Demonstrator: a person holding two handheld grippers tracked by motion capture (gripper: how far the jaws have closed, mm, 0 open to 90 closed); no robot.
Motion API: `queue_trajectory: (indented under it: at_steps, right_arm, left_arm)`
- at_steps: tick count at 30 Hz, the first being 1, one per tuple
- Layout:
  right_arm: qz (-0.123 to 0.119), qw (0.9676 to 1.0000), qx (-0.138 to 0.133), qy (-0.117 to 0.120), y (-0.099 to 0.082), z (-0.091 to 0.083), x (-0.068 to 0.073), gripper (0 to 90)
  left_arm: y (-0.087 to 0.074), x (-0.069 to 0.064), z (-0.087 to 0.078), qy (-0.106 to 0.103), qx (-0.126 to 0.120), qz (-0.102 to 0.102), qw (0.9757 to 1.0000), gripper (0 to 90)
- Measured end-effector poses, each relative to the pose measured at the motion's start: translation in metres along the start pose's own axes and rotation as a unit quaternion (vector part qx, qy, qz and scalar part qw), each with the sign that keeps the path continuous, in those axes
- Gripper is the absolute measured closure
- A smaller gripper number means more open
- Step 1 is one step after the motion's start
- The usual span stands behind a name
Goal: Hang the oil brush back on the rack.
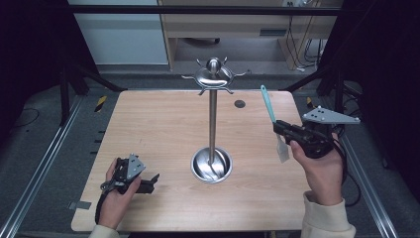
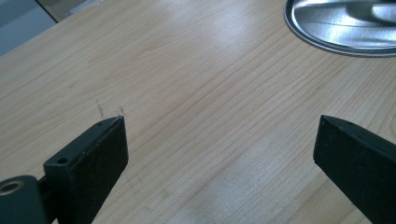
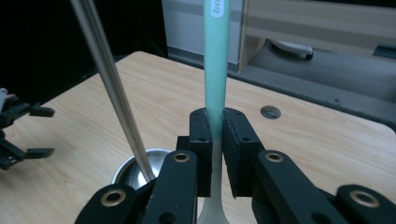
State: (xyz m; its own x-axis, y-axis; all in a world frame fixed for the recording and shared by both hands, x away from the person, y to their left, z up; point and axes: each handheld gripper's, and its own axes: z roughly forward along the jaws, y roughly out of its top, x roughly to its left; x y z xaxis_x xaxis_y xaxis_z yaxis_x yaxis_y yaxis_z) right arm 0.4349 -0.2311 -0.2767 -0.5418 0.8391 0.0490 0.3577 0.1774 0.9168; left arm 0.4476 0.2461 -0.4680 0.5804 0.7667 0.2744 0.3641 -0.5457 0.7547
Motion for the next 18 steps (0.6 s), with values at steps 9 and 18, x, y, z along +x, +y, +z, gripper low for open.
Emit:
queue_trajectory:
  at_steps: [9, 18]
  right_arm:
    - [-0.016, 0.9991, -0.027, 0.027, 0.006, -0.008, 0.014, 82.5]
    - [-0.022, 0.9971, -0.053, 0.051, 0.01, -0.015, 0.019, 82.4]
  left_arm:
    - [0.0, 0.0, -0.001, 0.001, -0.001, 0.002, 1.0, 2.6]
    - [0.001, 0.0, 0.0, 0.001, -0.002, 0.001, 1.0, 2.7]
